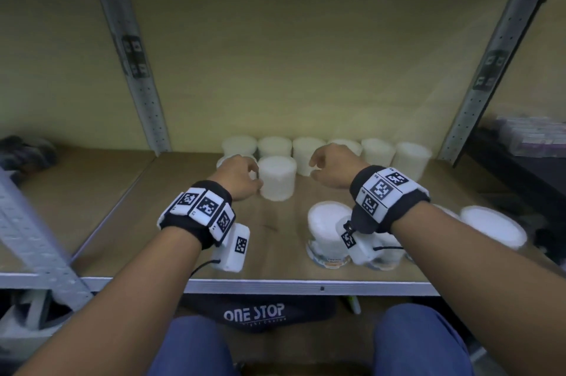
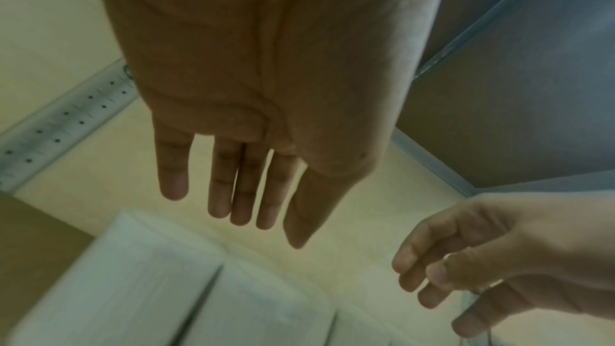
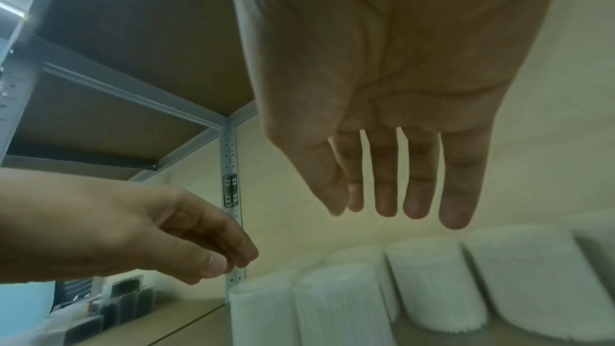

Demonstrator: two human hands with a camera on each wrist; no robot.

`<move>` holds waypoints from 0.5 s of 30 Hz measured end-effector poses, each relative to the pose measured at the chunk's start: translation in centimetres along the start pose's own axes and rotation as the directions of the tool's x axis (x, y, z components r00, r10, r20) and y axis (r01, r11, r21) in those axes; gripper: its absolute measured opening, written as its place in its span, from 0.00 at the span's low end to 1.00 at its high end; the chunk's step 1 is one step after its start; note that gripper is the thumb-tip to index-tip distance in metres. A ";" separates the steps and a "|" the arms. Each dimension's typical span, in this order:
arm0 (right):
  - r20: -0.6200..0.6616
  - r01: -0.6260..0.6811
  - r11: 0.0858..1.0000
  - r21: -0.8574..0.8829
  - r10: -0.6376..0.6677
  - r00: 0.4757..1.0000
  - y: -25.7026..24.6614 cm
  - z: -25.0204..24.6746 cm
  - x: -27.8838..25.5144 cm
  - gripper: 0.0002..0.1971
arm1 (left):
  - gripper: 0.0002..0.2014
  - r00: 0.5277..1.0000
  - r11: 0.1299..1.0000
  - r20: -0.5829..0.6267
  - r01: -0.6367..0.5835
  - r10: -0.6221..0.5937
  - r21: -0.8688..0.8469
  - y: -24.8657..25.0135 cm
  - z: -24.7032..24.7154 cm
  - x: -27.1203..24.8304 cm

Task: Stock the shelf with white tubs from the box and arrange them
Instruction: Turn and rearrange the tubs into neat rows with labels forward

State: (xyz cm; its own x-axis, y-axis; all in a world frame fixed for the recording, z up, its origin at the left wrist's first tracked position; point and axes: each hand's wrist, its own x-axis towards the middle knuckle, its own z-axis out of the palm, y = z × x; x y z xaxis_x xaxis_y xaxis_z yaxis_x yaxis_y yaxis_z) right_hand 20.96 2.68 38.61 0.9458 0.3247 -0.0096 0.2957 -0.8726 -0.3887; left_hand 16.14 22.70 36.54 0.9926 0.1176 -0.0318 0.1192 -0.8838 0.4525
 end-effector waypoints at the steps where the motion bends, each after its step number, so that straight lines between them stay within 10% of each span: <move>1: 0.011 0.012 1.000 -0.004 -0.012 1.000 -0.6 0.3 0.7 0.16 | 0.23 1.000 1.000 -0.002 0.020 -0.020 0.009 -0.7 -0.3 0.5; 15: 0.155 -0.015 0.969 -0.246 0.054 0.986 -5.9 3.8 11.0 0.25 | 0.27 0.997 0.993 -0.030 0.075 -0.072 0.094 -4.5 -1.2 6.9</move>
State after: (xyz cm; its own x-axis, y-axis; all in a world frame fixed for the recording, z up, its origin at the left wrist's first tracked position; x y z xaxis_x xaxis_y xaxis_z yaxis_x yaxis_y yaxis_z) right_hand 29.11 12.80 37.27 0.9281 0.3295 -0.1732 0.3059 -0.9402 -0.1497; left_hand 22.38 28.07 35.36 0.9802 0.1945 -0.0376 0.1947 -0.9111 0.3632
